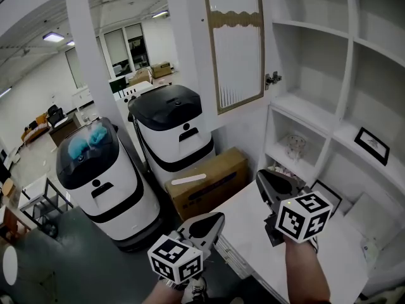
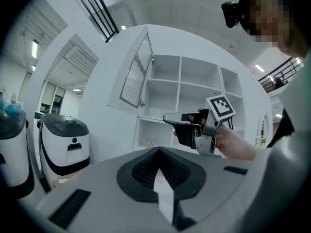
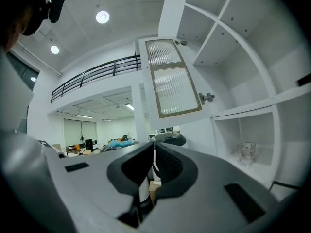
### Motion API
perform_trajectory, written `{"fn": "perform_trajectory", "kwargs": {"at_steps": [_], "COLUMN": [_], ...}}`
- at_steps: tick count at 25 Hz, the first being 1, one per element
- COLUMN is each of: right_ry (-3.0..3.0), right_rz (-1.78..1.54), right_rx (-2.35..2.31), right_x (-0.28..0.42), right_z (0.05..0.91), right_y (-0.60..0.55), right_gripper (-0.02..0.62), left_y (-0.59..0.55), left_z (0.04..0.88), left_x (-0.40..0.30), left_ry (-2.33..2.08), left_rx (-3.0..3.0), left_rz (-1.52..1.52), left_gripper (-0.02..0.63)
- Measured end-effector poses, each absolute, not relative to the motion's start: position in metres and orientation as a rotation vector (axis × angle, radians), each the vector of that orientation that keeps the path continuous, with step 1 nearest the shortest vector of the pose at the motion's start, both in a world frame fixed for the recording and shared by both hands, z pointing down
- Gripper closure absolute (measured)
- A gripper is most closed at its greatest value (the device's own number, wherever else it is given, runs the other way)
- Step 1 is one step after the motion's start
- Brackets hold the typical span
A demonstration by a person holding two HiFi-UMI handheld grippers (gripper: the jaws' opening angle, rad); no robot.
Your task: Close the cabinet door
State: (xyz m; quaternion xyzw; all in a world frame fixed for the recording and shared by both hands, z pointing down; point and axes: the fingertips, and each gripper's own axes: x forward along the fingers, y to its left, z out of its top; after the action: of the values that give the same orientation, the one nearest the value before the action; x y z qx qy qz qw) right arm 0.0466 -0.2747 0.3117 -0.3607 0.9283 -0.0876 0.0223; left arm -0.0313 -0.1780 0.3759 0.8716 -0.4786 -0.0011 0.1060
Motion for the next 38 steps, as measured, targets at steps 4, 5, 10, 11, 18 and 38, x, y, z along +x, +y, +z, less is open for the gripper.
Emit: {"fn": "perform_trajectory", "kwargs": {"at_steps": [4,5,10,11,18,38], "right_ry": [2.854,2.850,2.825,2.818,2.782,2.597], "right_rz": [-0.265,-0.265,-0.238,-0.236,-0.201,0.153], "right_rx": [-1.157,-1.167,-1.213,-1.223,-1.330,-1.882], "right_x": [0.025,0.019,-0.016,-0.023,-0.077,-0.110], "right_z": [0.308,0.306,0.292,0.290,0.286,0.279], "right_y": [-0.286,-0.289,-0.308,-0.312,-0.347,-0.412], "right_gripper": [0.588,0.588,0.583,0.568,0.485,0.387], "left_y": [-0.195,-0.201,-0.227,-0.231,-0.262,-0.296], "left_z": [0.371,0.368,0.355,0.355,0.364,0.367], "left_x": [-0.050,-0.056,-0.086,-0.091,-0.133,-0.174], "left_ry": [-1.359,-1.349,-1.286,-1.272,-1.182,-0.994], "left_rx": [2.605,2.615,2.668,2.676,2.704,2.782], "left_rz": [0.001,0.001,-0.004,-0.002,0.005,-0.006], "left_gripper": [0.604,0.604,0.604,0.604,0.604,0.604]}}
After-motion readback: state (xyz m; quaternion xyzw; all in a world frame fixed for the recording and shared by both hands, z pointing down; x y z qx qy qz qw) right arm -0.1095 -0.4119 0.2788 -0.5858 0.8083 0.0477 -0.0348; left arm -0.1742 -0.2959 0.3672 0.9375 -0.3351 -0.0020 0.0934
